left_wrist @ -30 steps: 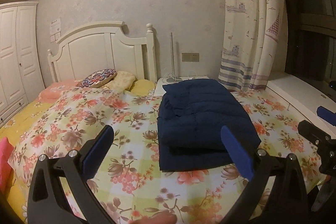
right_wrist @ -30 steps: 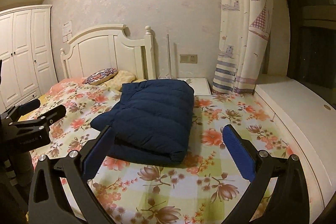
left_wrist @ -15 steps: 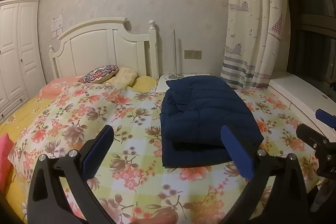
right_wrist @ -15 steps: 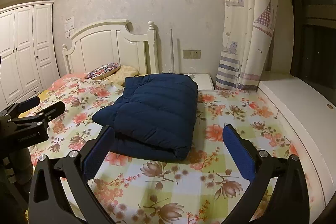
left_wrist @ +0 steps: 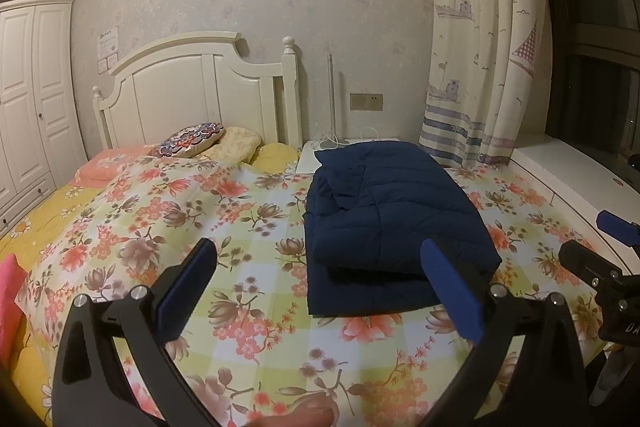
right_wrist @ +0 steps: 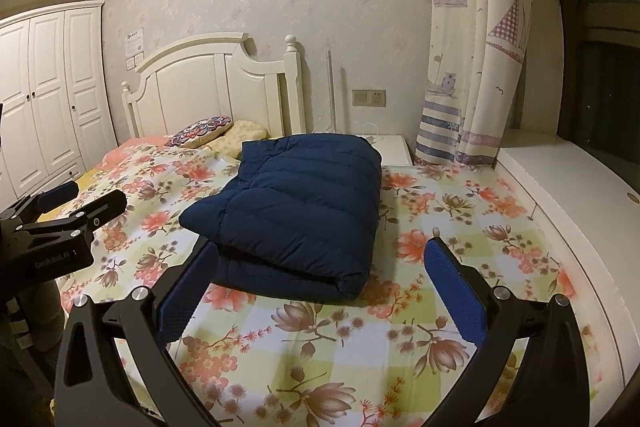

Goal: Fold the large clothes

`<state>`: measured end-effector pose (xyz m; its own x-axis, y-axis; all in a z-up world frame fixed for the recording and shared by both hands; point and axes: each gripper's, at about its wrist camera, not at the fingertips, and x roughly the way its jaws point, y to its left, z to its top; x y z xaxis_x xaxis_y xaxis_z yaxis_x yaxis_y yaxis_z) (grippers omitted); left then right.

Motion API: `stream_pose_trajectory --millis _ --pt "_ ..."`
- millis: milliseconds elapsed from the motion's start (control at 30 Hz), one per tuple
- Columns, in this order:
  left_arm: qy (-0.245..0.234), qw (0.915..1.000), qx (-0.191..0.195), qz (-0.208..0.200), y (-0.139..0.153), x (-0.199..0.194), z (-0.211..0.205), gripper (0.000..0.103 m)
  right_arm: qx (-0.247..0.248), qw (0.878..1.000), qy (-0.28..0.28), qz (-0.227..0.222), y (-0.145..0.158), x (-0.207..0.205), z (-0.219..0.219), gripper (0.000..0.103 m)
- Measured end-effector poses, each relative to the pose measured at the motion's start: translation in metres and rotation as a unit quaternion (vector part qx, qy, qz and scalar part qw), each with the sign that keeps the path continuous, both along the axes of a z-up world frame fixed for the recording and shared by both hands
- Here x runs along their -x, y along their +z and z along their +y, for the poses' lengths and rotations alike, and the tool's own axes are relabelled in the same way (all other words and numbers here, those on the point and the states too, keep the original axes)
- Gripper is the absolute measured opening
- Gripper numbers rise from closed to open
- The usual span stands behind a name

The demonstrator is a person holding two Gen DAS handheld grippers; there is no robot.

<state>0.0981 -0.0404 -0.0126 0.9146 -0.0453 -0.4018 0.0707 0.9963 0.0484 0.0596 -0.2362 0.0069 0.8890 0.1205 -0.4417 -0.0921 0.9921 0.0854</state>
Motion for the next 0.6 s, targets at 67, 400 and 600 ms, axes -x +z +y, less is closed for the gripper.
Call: stream_pose_trajectory --millis 67,400,600 --pt "0.0 1.0 -0.001 0.001 -0.002 0.0002 0.0008 0.101 -0.002 1.0 0.001 0.002 -0.0012 -0.0006 0.0003 0.099" --pt "0.0 0.9999 -0.004 0.01 -0.0064 -0.0008 0.0027 0.101 -0.005 1.0 0.005 0.008 -0.0047 -0.0014 0.0028 0.099" --pt "0.0 0.9999 -0.006 0.014 -0.0082 -0.002 0.0033 0.101 -0.008 1.0 0.006 0.01 -0.0049 -0.0018 0.0029 0.099"
